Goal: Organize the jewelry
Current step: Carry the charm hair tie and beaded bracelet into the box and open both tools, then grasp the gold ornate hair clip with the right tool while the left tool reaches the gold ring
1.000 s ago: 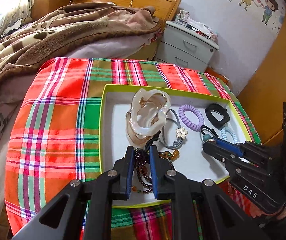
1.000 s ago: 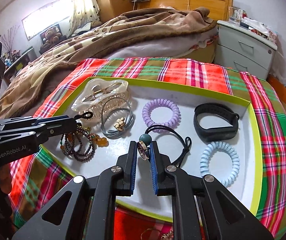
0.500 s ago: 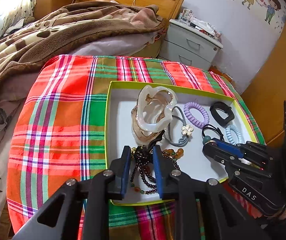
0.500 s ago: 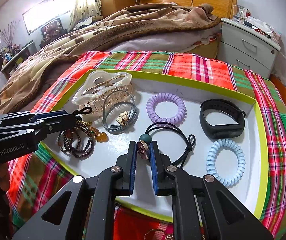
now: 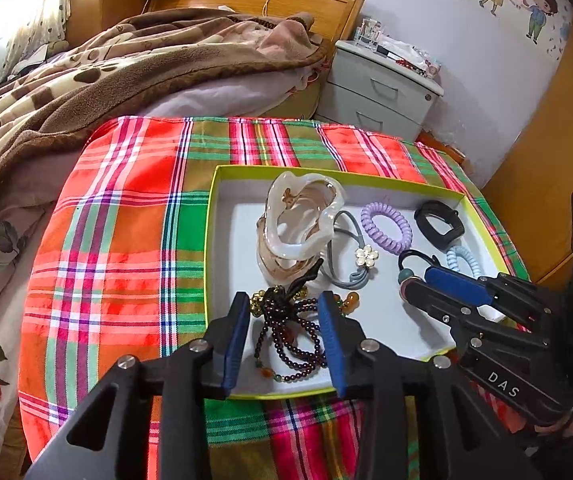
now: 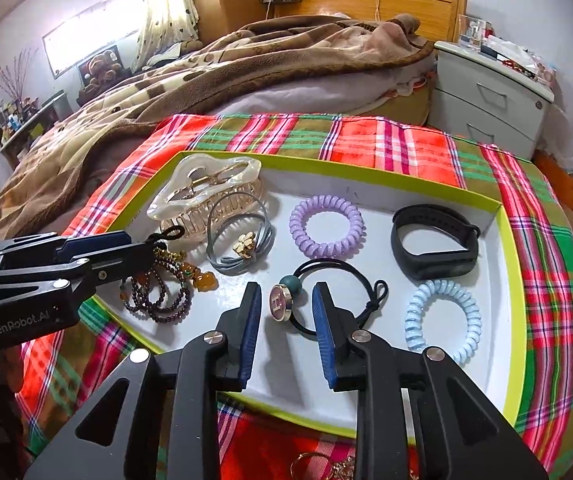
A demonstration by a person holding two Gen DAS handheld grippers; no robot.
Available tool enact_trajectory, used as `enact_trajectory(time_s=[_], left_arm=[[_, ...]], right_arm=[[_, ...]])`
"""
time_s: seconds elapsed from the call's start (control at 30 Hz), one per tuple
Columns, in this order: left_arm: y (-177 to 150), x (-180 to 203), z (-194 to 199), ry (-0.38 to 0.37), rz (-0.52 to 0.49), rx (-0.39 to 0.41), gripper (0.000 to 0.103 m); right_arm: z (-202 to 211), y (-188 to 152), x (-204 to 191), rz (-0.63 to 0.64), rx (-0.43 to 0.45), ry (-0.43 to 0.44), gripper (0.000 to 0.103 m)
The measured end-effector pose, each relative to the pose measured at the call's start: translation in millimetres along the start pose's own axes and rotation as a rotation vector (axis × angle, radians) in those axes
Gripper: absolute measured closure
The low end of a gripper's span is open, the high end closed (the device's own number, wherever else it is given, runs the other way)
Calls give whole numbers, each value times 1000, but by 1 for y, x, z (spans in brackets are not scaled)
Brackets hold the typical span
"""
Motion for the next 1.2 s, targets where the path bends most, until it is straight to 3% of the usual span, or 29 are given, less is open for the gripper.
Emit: enact_trajectory(time_s=[0.1,0.4,0.63,0.9,1.2], left_arm=[[0,1,7,12,-4,17,58],[-4,13,33,-9,-30,60,58],[-14,23,52,-41,-32,91,58],[-31,43,56,-74,-60,73,58],[-50,56,51,-77,-79,29,58]], right_arm=[[5,0,1,-12,15,0,76],[43,-7,6,-49,98,-8,75],[85,-29,32,-119,159,-46,75],[91,-70,56,-151,106,-92,75],[71,-89,60,-67,47,30,75]])
Point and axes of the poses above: each gripper's, at about its wrist camera, not at the fingertips, and z roughly against the way its jaws point, x to its right, y to its top, the point moved 4 cm from there along -z, roughly the way its jaws point, and after that the axes turned 3 degrees about z, right-handed, at the moved point
